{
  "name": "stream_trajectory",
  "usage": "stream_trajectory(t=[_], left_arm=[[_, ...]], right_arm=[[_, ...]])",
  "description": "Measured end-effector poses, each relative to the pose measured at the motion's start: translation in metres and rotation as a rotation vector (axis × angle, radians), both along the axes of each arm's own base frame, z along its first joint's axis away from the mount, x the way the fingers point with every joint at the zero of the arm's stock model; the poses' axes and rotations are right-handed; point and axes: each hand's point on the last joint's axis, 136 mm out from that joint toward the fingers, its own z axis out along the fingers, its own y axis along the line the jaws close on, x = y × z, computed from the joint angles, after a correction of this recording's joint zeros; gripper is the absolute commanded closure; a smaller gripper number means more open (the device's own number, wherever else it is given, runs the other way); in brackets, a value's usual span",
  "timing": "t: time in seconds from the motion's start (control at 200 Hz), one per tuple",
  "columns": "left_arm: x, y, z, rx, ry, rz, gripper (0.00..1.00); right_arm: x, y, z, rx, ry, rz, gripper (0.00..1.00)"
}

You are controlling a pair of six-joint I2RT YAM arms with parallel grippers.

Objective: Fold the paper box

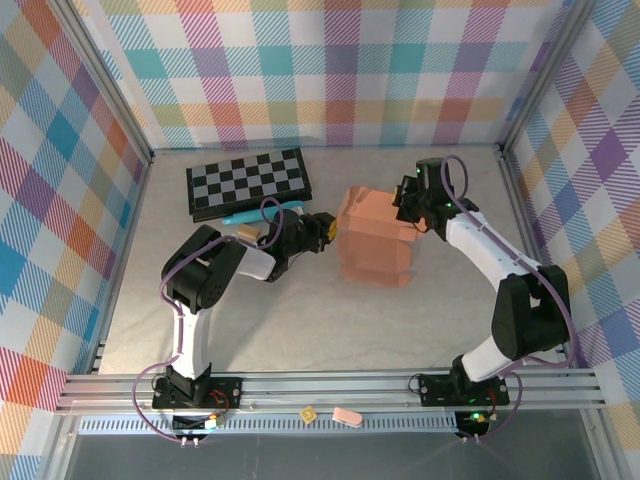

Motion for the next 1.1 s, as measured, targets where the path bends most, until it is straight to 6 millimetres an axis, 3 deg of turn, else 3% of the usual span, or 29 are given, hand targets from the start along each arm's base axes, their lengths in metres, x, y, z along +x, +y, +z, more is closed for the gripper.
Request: stream_trajectory(t=[0.325,0.555,0.765,1.105], left_arm=[[0.001,0.000,0.001,-0.030,0.015,0.023,0.78],[0.003,-0.009,-0.011,-0.033,0.035,0.014,0.76],[0.006,-0.018,0.001,-0.053,0.009,0.002,0.73],[-0.013,-0.033,-0.006,-0.027,0.007,-0.045,0.69]], right_arm=[[0.007,-0.010,0.004,0.018,-0.014,-0.034,1.00],[0.009,-0.010,0.004,0.022,-0.016,-0.037,1.00],[0.011,-0.009,0.001,0.026,-0.014,-0.033,1.00],[0.015,-0.009,-0.003,0.034,-0.010,-0.032,1.00]])
